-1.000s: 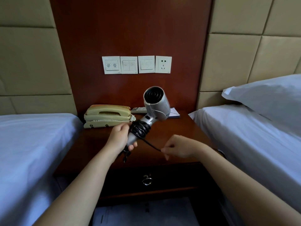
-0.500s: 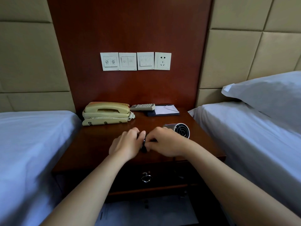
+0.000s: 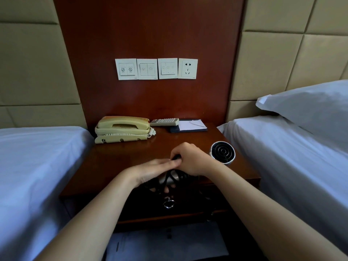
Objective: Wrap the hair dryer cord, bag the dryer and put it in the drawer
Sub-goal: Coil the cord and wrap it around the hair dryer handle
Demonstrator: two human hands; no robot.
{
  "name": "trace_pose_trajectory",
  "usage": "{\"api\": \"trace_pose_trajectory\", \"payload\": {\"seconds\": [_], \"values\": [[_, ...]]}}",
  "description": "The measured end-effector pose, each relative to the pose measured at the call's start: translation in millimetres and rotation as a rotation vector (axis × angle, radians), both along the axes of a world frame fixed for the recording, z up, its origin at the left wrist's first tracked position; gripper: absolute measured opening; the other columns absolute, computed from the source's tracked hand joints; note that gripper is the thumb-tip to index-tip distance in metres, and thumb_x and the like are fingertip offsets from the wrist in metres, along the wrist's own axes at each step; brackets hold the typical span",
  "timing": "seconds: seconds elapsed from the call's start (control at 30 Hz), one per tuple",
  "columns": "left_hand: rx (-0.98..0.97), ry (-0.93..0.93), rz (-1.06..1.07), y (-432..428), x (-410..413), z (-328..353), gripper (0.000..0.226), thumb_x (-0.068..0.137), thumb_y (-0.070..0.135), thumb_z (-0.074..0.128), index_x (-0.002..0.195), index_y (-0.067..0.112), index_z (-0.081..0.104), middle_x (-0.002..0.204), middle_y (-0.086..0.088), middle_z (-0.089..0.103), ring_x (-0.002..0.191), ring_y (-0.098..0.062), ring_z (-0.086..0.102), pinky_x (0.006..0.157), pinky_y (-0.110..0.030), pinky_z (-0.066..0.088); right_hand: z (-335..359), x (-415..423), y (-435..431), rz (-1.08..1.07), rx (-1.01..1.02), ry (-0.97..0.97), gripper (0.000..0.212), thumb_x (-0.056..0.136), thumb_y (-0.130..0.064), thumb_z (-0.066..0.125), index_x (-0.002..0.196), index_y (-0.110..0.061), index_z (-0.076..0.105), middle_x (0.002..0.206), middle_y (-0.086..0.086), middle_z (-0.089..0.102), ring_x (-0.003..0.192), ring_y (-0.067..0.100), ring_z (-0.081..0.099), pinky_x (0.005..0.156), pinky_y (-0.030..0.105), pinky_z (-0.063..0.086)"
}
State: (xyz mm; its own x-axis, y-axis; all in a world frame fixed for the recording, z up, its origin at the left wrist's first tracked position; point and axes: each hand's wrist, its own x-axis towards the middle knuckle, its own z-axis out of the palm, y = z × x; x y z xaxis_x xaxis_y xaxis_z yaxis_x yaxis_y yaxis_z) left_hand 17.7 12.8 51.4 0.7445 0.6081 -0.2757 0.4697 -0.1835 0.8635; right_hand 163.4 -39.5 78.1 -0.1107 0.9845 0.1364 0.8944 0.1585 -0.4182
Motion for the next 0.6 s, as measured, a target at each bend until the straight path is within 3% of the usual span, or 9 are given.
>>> {"api": "trace_pose_trajectory", "payload": {"seconds": [0.07,0.13,0.2,0.3,0.4,0.5,0.6], "values": [[-0.029,-0.005,-0.039,3,0,-1,0.069,0.064,0.066,0.063,0.118,0.024,0.055,0.076,-0.005,0.071,0.057,-0.013,0.064,0.053,-0.023,0.046,0,1,2,-0.011,-0.045,0.037,0.011,0.087,-0.019,0.059,0.083,-0.016,0.069,0.077,0.000,0.060,0.082,0.023,0.058,0.068,0.029,0.042],[0.016,0.006,-0.095,1,5,-1,0.040,0.079,0.043,0.068,0.112,0.025,0.055,0.070,-0.006,0.068,0.054,-0.012,0.063,0.052,-0.020,0.045,2,1,3,0.001,-0.084,0.080,0.019,0.087,-0.031,0.063,0.073,-0.018,0.066,0.071,0.000,0.061,0.072,0.018,0.057,0.062,0.030,0.043],[0.116,0.048,-0.097,-4,13,-5,0.028,0.088,0.031,0.063,0.112,0.023,0.053,0.064,-0.005,0.065,0.048,-0.009,0.061,0.047,-0.016,0.040,3,0,4,0.015,-0.118,0.089,0.023,0.086,-0.034,0.063,0.074,-0.015,0.068,0.077,0.006,0.067,0.071,0.018,0.057,0.064,0.033,0.045],[0.160,0.027,-0.032,-10,22,-10,0.025,0.094,0.030,0.055,0.114,0.016,0.050,0.066,-0.008,0.059,0.042,-0.009,0.056,0.043,-0.017,0.042,8,3,3,0.012,-0.158,0.188,0.017,0.088,-0.025,0.063,0.083,-0.012,0.071,0.069,0.001,0.062,0.066,0.017,0.053,0.057,0.026,0.043],[0.314,0.067,0.022,-10,25,-7,0.028,0.096,0.038,0.045,0.114,0.017,0.049,0.063,-0.003,0.056,0.038,-0.006,0.050,0.051,-0.022,0.044,21,12,-3,-0.006,-0.173,0.261,0.011,0.090,-0.020,0.059,0.090,-0.016,0.069,0.060,-0.006,0.054,0.055,0.017,0.044,0.044,0.020,0.036],[0.535,0.213,0.054,-7,22,-1,0.039,0.095,0.053,0.034,0.107,0.020,0.052,0.059,0.004,0.057,0.042,-0.008,0.051,0.057,-0.027,0.043,35,21,-15,-0.004,-0.147,0.205,0.016,0.091,-0.022,0.055,0.097,-0.015,0.069,0.063,-0.008,0.055,0.058,0.013,0.048,0.049,0.020,0.041],[0.691,0.301,0.088,-7,19,6,0.043,0.093,0.060,0.030,0.098,0.025,0.055,0.061,0.005,0.061,0.047,-0.007,0.054,0.054,-0.027,0.042,45,32,-25,-0.017,-0.236,0.191,0.022,0.092,-0.030,0.054,0.084,-0.016,0.069,0.060,-0.006,0.052,0.055,0.009,0.046,0.050,0.018,0.040]]}}
